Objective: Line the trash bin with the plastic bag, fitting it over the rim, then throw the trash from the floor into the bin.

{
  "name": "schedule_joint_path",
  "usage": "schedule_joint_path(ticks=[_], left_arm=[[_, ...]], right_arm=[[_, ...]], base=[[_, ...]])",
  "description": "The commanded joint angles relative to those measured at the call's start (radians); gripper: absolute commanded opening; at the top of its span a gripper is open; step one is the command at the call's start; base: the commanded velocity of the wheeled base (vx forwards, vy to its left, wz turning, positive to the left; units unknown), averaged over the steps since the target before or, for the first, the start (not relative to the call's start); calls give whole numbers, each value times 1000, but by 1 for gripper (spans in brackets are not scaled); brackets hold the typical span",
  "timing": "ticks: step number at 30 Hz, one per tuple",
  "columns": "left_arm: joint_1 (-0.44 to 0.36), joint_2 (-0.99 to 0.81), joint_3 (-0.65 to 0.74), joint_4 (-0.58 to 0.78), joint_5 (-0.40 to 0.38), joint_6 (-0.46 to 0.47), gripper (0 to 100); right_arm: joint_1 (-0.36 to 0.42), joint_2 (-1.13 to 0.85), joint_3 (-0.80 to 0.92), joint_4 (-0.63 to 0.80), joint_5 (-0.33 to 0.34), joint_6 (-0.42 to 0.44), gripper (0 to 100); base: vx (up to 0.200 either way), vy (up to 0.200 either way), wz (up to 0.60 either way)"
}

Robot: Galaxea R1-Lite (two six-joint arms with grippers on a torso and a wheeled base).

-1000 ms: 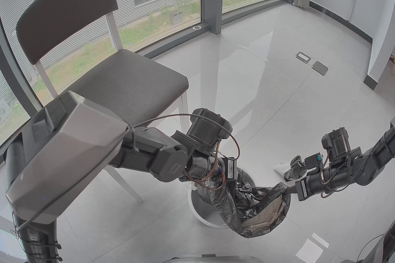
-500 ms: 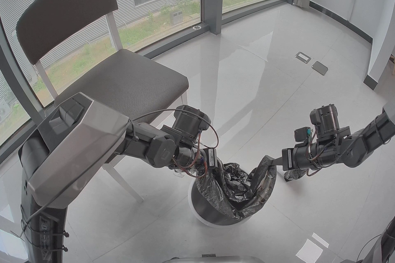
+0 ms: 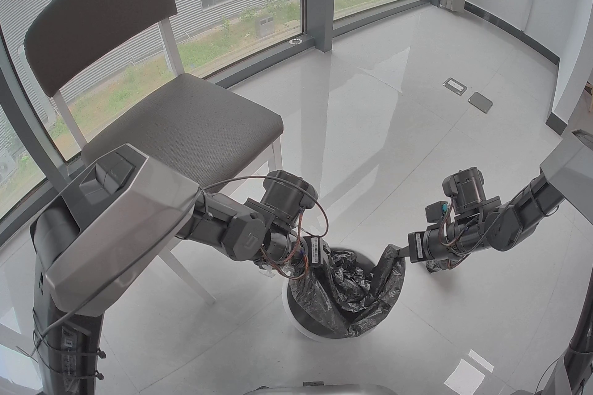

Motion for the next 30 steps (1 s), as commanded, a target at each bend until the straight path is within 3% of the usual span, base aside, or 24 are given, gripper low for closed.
schedule_joint_path(ticks=[1,6,20,21,30], left_arm=[[-51,-59,40,38,12,-3,0],[-68,-68,70,50,12,-1,0],[-65,29,-13,56,17,14,0],[-69,23,-8,59,20,14,100],[-92,-48,20,114,67,-4,100]], right_arm=[[6,-60,79,8,2,-28,0],[6,-59,83,8,2,-34,0],[-39,35,-12,-12,2,-36,0],[-42,35,-15,-12,2,-36,0],[-55,35,-4,-3,1,-47,0]], base=[[0,0,0],[0,0,0],[0,0,0],[0,0,0],[0,0,0]])
